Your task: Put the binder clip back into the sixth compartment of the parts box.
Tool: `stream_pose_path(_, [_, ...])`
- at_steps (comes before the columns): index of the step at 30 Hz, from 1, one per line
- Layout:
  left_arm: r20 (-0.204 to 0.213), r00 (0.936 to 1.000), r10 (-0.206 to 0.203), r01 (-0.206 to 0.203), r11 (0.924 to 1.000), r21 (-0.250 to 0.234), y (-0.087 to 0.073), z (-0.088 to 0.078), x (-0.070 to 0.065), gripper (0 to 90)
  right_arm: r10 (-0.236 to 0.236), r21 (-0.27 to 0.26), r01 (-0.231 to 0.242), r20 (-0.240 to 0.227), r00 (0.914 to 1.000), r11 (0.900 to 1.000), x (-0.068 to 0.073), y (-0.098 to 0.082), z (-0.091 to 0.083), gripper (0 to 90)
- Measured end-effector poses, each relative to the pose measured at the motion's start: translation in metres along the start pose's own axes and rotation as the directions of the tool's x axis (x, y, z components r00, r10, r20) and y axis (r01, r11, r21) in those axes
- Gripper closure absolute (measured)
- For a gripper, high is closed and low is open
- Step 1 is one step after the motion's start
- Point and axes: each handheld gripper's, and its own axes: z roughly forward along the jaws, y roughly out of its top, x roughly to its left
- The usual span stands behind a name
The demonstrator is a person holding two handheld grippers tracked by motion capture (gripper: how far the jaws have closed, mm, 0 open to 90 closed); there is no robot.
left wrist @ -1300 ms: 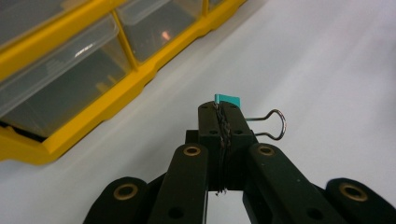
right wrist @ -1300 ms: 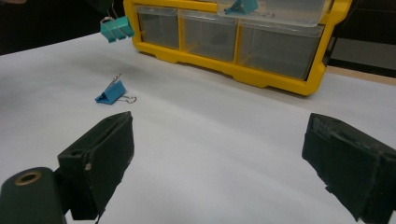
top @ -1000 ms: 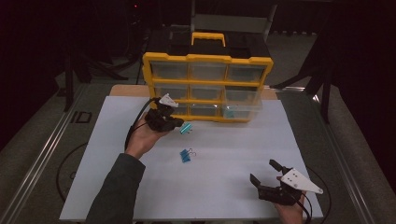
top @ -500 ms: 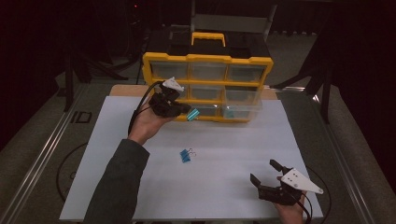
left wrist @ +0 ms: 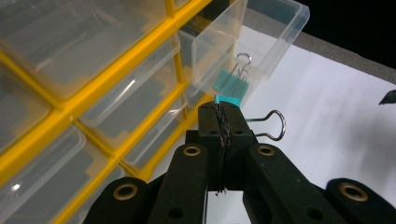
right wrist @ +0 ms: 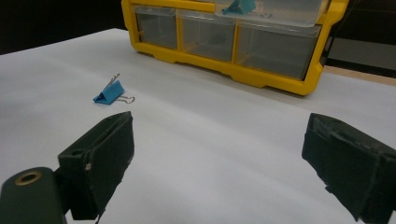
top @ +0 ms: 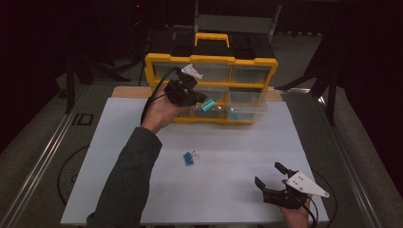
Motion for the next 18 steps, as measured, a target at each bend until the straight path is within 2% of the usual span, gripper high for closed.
stream_pose_path(3, [0.000, 1.0000, 0.000, 0.000, 1.0000, 0.000, 0.000, 0.000, 0.000, 89.6, -0.001, 0.000, 0.001, 0.000, 1.0000, 1.000, 0.000, 0.000, 0.000, 9.2])
stream_pose_path(4, [0.005, 0.9999, 0.012, -0.012, 0.9999, -0.002, 0.010, 0.004, -0.003, 89.6, 0.000, -0.001, 0.000, -0.001, 1.0000, 1.000, 0.000, 0.000, 0.000, 9.2])
stream_pose_path(18, [0.010, 0.9999, 0.004, -0.004, 0.9996, -0.028, 0.042, 0.020, -0.010, 89.5, 0.004, -0.003, -0.004, -0.003, 1.0000, 1.000, 0.000, 0.000, 0.001, 9.2])
